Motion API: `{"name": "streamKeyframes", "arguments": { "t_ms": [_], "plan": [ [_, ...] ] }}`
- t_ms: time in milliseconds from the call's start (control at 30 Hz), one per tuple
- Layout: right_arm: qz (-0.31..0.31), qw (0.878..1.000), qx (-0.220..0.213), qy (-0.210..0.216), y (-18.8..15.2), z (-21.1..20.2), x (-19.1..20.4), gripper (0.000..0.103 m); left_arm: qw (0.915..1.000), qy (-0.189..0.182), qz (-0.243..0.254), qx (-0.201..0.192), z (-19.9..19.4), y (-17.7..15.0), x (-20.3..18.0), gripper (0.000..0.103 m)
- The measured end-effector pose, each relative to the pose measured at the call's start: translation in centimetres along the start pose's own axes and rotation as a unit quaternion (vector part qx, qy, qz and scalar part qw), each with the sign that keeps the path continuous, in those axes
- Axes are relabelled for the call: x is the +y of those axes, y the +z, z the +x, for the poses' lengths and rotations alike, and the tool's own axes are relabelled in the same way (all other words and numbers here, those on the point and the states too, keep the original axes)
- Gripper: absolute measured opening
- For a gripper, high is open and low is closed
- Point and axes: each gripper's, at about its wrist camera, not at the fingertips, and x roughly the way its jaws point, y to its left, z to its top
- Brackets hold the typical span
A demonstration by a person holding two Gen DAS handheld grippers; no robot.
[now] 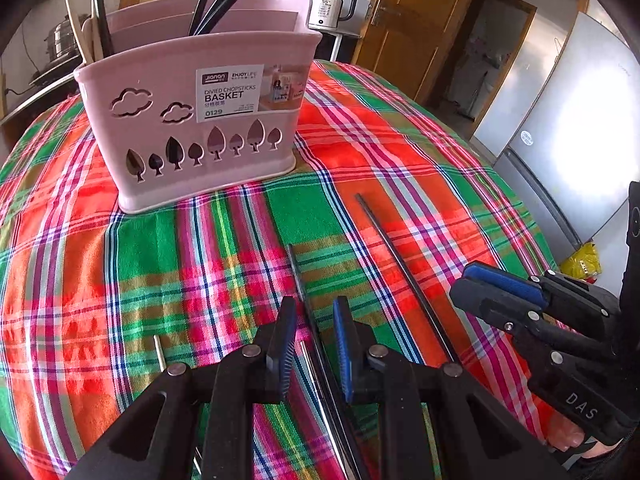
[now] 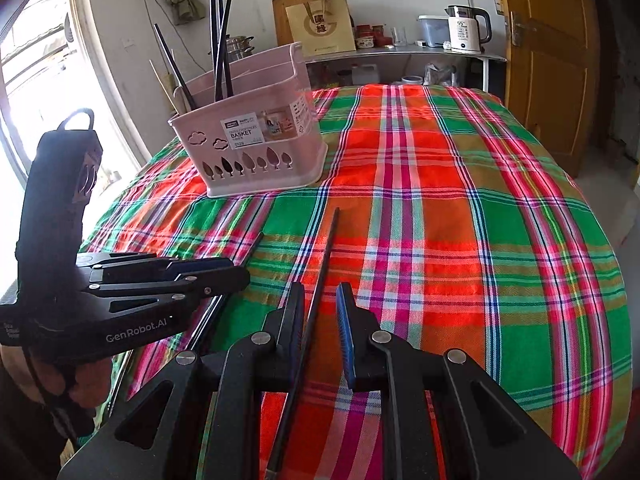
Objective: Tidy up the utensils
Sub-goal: 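Move both open tools back down toward the remaining chopsticks, then grasp a wooden chopstick with the left tool while the right tool grasps a black chopstick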
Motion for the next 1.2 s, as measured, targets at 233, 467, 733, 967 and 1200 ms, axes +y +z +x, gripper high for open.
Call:
{"name": "streamKeyframes", "arguments": {
  "t_ms": [233,467,733,967,1200],
  "plan": [
    [-0.003,1.000,0.007,0.003,0.4,1.0,0.3,0.017,0.9997,0.024,0.009,-0.005,1.1,0.9,-0.2,0.007],
    [-0.014,1.000,0.019,0.003,1.0,2.3,0.7,0.017,0.9988,0.037,-0.028,-0.017,0.9,2.1,2.2,0.006],
    [-0.025,0.998,0.047,-0.017,1.7,4.4,0.8,0.017,0.9980,0.030,-0.055,0.001,0.5,2.1,3.6,0.007],
    [-0.037,0.997,0.055,-0.036,2.4,5.1,1.2,0.017,0.9988,0.044,-0.021,0.009,1.1,2.1,2.3,0.011],
    [-0.030,0.998,0.057,-0.028,3.0,5.1,1.1,0.006,0.9989,0.029,-0.036,0.010,1.1,2.6,2.3,0.007]
  ]
}}
